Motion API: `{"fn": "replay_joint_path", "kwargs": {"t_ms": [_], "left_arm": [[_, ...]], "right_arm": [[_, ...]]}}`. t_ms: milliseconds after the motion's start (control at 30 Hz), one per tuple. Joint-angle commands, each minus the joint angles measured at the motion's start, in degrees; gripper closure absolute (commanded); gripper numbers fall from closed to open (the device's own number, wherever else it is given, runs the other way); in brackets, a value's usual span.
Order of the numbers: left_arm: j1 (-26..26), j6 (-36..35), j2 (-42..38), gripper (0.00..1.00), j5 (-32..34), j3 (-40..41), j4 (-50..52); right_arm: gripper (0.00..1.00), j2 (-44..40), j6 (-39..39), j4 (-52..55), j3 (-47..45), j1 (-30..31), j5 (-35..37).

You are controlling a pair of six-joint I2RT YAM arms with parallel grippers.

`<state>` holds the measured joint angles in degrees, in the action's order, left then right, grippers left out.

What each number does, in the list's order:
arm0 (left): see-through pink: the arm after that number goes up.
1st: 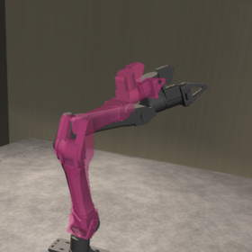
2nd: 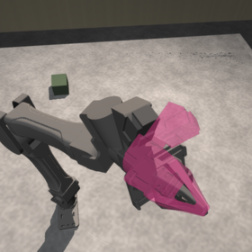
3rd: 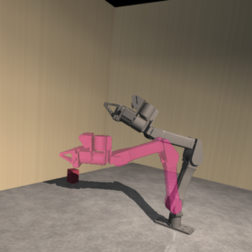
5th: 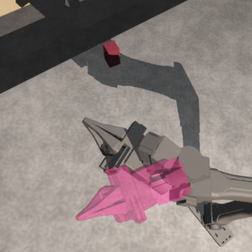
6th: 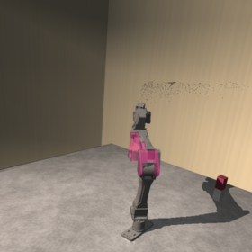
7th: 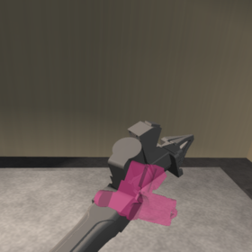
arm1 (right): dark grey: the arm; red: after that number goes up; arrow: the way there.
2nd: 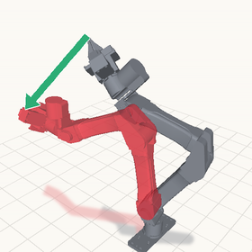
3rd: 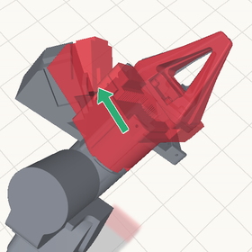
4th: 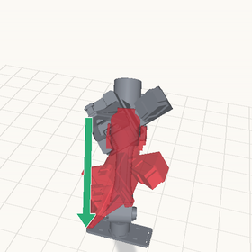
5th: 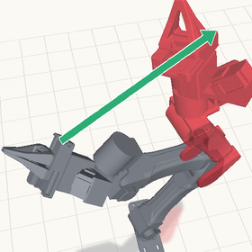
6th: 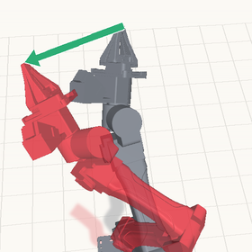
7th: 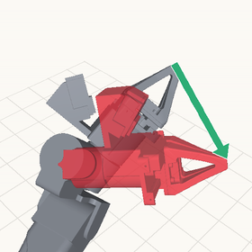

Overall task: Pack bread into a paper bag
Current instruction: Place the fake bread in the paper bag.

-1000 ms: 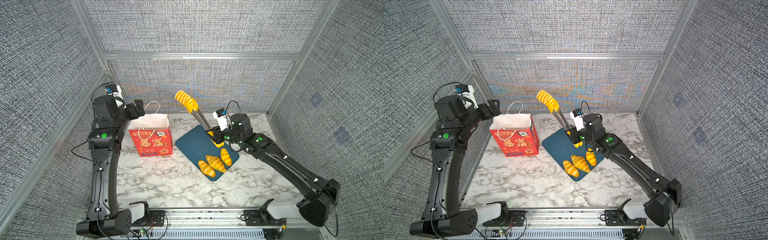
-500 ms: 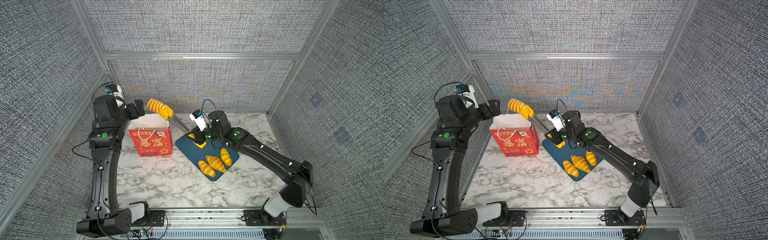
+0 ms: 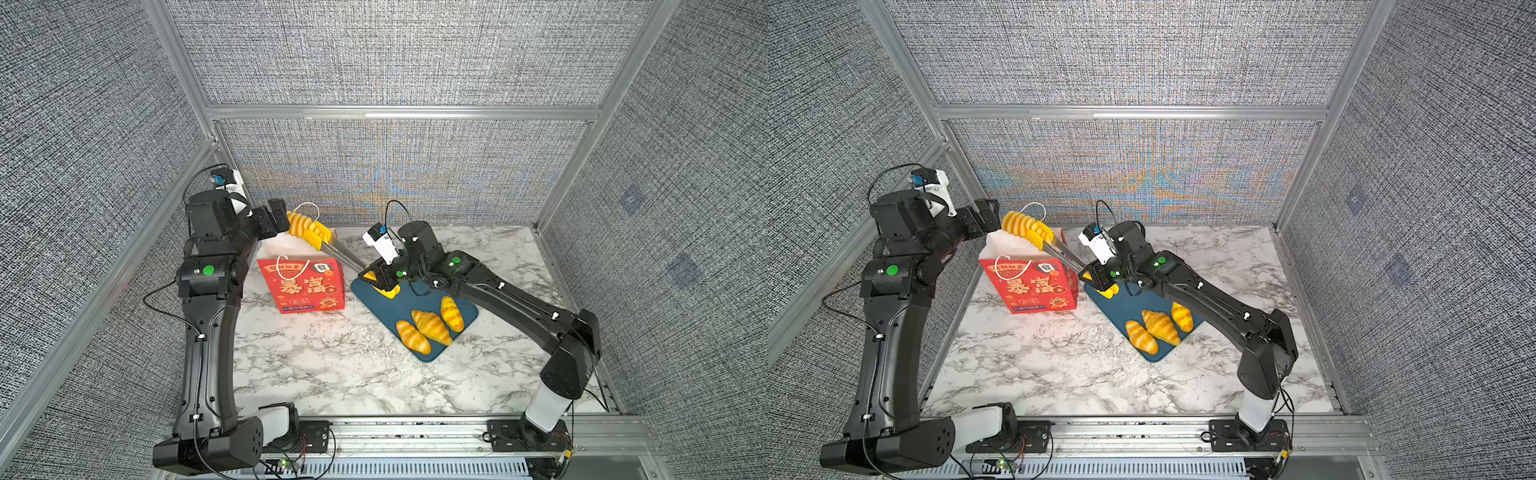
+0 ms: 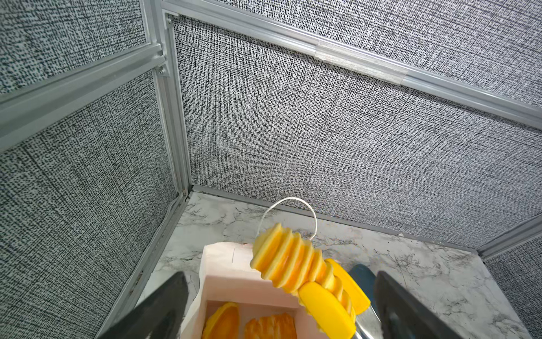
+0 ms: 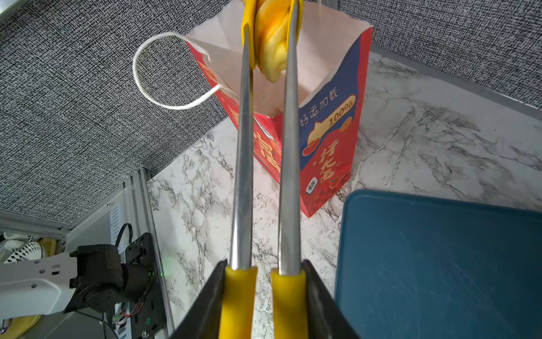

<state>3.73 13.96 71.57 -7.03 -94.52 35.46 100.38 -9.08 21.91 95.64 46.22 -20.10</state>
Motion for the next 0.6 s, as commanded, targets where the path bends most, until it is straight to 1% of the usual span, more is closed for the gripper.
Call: {"fn": "replay_joint_path", "kwargs": {"t_ms": [0,133,333,433,567], "left_arm": [[0.0,-0.6,0.0,0.0,0.3,-0.5,-0.2],[0.0,-0.6,0.0,0.0,0.5,-0.6,0.0],[0.0,-0.7,0.1,0.0,0.4,-0.6,-0.1],[0.0,-0.7,0.0,0.0,0.4,-0.6,0.0],[0.0,-0.6,-0.1,0.0,0.4,-0.4,-0.2]], "right_arm": [[0.48,-0.2,0.5,-2.7,0.8,0.1,-0.7],[0.43,0.3,0.6,-2.6,1.0,0.1,-0.7],[0.41,0.5,0.3,-2.6,1.1,0.1,-0.7],[0.41,-0.7,0.4,-2.1,1.2,0.0,1.9],[0.41,-5.9,1.0,1.0,-0.9,-0.9,6.2]]}}
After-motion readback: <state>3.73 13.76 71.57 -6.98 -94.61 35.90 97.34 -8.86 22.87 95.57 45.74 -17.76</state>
